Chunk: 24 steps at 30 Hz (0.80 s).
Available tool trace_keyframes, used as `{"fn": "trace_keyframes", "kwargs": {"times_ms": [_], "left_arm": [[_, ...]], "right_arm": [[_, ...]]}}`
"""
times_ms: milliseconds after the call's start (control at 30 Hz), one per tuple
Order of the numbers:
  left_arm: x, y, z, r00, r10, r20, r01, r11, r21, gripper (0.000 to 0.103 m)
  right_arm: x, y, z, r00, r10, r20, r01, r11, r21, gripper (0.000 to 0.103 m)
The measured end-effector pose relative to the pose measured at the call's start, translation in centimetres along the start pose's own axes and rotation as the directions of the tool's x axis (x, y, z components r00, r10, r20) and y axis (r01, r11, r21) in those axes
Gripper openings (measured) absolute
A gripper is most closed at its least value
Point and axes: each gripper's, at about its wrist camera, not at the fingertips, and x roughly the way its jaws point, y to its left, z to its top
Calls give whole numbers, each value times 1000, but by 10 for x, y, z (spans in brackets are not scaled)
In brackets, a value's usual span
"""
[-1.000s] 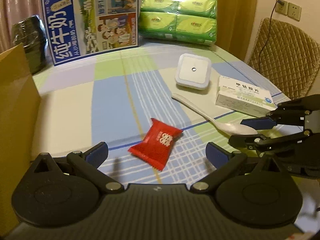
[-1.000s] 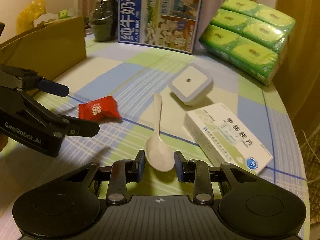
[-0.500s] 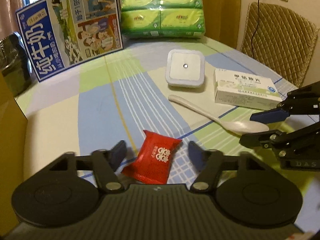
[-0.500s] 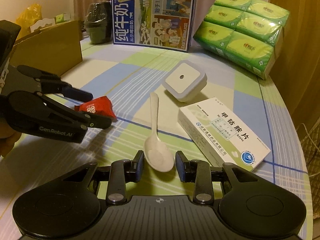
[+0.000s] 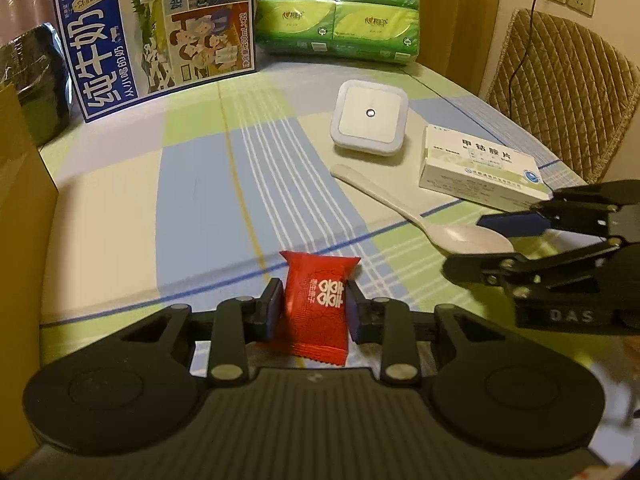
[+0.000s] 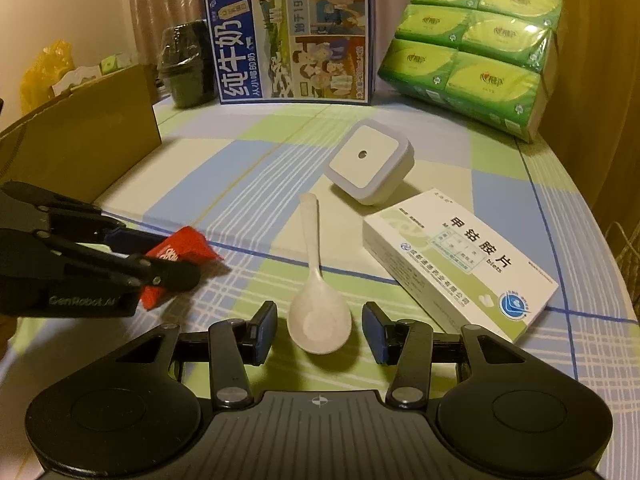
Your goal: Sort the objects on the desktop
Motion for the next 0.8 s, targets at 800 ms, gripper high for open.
{"fn": "trace_keyframes", "kwargs": {"times_ms": [800], "left_arm": [[-67, -30, -45, 999, -29, -22, 28, 999, -40, 24]], "right_arm": [[-69, 52, -27, 998, -65, 2, 65, 998, 3, 30]]}}
